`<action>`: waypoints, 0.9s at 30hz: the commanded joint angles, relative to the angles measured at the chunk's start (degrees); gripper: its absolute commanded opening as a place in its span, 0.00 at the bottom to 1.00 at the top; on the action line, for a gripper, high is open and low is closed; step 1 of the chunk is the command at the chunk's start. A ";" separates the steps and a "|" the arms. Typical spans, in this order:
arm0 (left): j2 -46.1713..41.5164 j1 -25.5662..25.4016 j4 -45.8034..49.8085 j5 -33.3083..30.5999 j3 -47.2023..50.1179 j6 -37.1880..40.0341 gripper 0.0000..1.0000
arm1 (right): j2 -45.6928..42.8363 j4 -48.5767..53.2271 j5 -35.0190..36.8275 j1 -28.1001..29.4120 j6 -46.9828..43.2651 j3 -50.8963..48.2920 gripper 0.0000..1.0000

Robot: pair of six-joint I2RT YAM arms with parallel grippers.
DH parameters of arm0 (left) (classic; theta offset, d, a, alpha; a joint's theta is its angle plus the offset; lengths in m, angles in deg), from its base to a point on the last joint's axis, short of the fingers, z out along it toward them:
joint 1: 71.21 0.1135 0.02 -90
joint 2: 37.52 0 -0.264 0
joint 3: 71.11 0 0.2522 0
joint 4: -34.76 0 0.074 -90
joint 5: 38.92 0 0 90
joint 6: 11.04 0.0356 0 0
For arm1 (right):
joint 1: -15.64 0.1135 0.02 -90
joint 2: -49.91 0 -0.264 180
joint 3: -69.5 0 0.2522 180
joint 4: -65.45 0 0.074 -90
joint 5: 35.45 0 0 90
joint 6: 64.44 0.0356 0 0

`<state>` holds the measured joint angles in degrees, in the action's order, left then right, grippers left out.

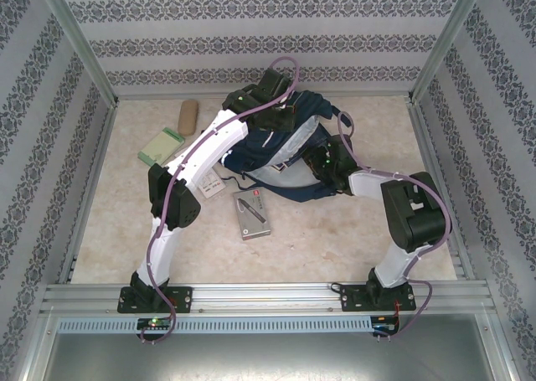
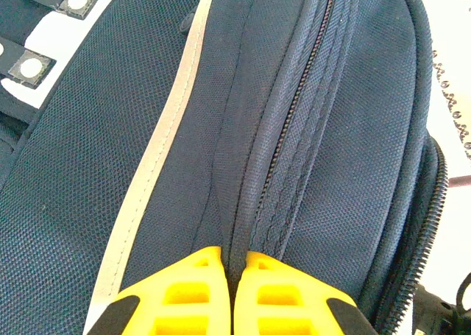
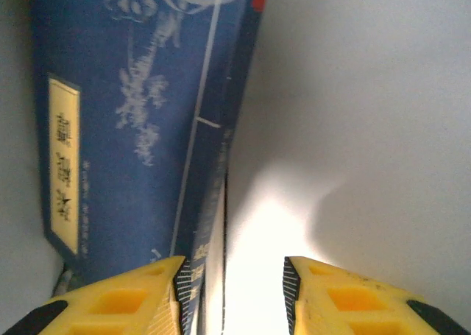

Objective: Pack books, pencil case, and school supplies into a backpack

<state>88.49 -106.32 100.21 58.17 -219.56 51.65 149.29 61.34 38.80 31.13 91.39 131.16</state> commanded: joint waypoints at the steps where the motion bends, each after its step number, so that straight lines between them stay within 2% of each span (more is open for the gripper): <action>1: -4.68 0.75 -3.19 0.76 -0.38 -1.34 0.00 | 4.24 0.37 -1.74 0.00 -1.30 6.67 0.37; 4: -4.74 0.68 -3.32 1.53 -0.35 -1.52 0.00 | 6.29 1.39 -2.65 0.74 -3.35 10.80 0.29; 7: -4.75 0.53 -3.45 2.50 -0.09 -1.60 0.00 | 7.72 3.04 -2.45 2.15 -5.61 14.99 0.16; 11: -4.73 0.22 -3.53 3.07 0.08 -1.47 0.00 | 11.51 8.90 -3.31 3.78 -8.12 23.02 0.14; 13: -4.81 0.22 -3.21 2.79 0.06 -1.29 0.00 | 12.83 11.06 -4.03 4.07 -8.43 25.41 0.16; 16: -5.14 0.20 -2.81 1.73 0.49 -0.65 0.00 | 11.62 10.84 -3.16 3.95 -8.70 23.93 0.20; 22: -5.25 0.47 -3.19 0.48 1.19 -0.23 0.00 | 4.27 11.04 -1.27 3.18 -11.10 16.87 0.33; 27: -4.90 1.34 -3.34 0.29 1.29 -0.03 0.00 | -3.46 13.17 -0.45 3.50 -14.67 11.57 0.38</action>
<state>87.66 -105.95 99.22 59.26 -217.99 51.65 151.03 73.08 37.19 34.41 80.50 144.71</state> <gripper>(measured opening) 0.074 0.368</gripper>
